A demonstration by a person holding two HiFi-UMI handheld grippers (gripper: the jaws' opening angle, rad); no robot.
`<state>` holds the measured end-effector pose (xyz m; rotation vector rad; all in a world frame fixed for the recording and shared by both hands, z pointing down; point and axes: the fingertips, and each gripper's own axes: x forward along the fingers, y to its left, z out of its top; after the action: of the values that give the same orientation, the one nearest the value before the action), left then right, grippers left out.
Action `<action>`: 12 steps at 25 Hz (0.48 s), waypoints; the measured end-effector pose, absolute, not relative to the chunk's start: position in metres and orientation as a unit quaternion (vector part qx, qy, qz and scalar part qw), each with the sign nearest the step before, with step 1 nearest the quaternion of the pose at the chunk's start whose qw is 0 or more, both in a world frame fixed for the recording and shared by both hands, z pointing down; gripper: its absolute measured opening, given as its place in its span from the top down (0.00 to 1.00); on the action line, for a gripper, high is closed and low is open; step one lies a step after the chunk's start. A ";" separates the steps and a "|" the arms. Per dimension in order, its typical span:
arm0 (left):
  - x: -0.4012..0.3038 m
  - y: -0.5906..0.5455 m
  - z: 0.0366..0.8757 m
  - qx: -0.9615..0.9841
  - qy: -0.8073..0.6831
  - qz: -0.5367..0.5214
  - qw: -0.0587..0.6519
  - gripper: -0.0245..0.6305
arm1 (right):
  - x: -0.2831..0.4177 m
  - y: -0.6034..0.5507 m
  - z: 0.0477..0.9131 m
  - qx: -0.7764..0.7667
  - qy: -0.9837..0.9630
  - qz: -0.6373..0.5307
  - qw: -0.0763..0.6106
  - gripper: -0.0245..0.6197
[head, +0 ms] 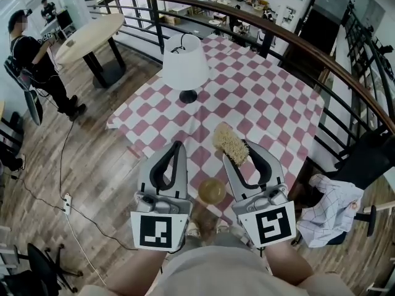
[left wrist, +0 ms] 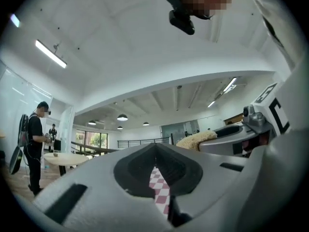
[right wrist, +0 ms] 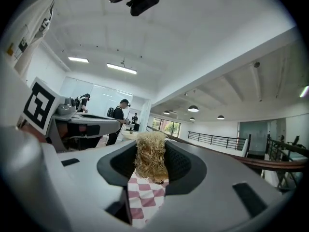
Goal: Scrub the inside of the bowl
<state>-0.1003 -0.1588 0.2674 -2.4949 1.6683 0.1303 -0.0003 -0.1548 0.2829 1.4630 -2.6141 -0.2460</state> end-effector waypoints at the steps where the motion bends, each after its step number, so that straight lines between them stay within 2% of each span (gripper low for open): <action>1: -0.099 -0.155 0.265 -0.829 0.552 0.046 0.076 0.94 | 0.000 -0.153 0.279 0.487 -0.867 -0.085 0.063 0.73; 7: -0.103 -0.141 0.273 -0.827 0.554 0.039 0.087 0.94 | -0.001 -0.142 0.278 0.489 -0.865 -0.098 0.052 0.73; 12: -0.111 -0.133 0.287 -0.823 0.560 0.042 0.083 0.94 | 0.005 -0.135 0.297 0.492 -0.860 -0.103 0.085 0.73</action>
<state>-0.1106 -0.1329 0.2869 -2.4573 1.6735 0.1260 0.0053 -0.1352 0.2967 1.4685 -2.5658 -0.3083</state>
